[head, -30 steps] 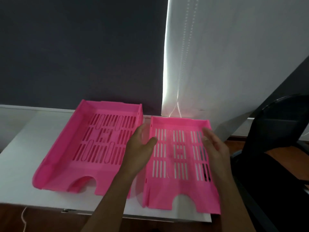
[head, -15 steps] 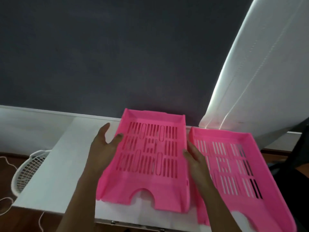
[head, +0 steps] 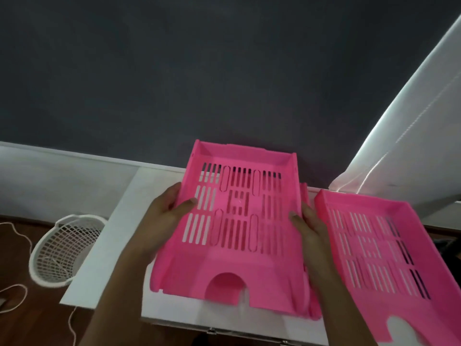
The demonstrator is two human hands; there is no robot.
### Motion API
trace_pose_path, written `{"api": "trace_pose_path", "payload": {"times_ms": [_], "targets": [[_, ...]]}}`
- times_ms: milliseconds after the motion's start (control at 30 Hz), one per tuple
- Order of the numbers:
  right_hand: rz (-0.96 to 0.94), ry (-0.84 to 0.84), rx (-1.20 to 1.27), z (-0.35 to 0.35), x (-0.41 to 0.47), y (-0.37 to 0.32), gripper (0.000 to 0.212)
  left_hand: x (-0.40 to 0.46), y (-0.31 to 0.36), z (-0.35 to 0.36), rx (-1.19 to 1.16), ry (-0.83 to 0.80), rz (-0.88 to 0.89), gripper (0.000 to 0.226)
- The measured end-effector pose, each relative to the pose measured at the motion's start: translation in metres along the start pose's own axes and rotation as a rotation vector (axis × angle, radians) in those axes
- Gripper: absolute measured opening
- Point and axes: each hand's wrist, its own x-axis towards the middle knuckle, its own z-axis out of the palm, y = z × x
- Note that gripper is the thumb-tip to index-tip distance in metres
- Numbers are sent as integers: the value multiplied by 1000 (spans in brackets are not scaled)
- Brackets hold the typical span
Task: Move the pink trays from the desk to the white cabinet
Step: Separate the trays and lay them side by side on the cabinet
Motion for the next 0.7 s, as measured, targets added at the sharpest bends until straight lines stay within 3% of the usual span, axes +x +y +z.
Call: {"api": "trace_pose_path", "payload": {"times_ms": [100,200,333,500,700], "targets": [[-8,-54,-15,52,0,6,37,3,-2,-50,-37,78,2,27],[10,-158,-39,109,2,19,68,3,-7,-100,-76,175,-42,21],[61,-295,-80,161,5,35,72,7,-18,-151,-39,256,-108,20],[176,-296,-115,190,7,55,103,19,-38,-174,34,305,-166,27],[347,-339,-286,195,3,57,90,24,-65,-157,112,306,-172,28]]}}
